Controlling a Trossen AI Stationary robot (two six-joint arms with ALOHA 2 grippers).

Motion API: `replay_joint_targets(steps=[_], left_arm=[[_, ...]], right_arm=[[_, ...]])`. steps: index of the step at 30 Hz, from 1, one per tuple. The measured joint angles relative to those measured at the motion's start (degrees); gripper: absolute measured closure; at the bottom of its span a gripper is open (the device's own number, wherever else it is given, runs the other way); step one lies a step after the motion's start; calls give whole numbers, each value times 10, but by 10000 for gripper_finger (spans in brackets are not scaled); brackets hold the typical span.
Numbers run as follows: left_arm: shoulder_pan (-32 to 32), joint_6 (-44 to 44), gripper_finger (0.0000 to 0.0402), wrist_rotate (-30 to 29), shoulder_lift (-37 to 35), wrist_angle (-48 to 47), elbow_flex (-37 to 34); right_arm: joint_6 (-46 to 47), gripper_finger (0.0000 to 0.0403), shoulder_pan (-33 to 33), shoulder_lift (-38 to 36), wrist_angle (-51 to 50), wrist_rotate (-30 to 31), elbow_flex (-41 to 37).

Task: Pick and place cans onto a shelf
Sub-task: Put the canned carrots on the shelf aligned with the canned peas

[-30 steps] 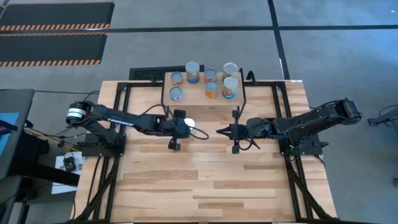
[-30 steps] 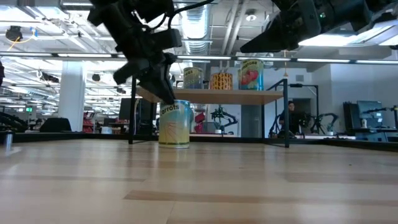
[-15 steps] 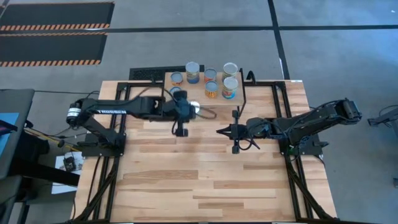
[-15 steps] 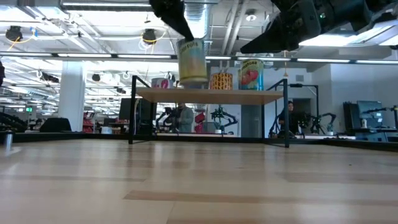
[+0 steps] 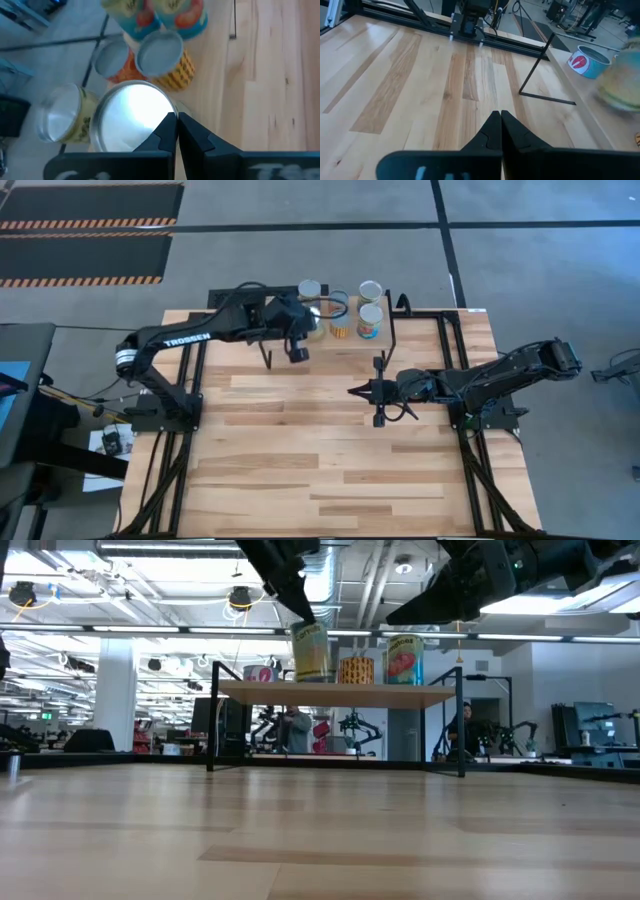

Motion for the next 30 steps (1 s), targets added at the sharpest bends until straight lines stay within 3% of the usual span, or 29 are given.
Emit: replay_joint_targets(steps=[12,30], left_arm=[[20,-5,400,9,9,-1,0],[22,6,363,5,9,11,0]], right_arm=[[-2,396,0,0,0,0,0],[-1,396,0,0,0,0,0]])
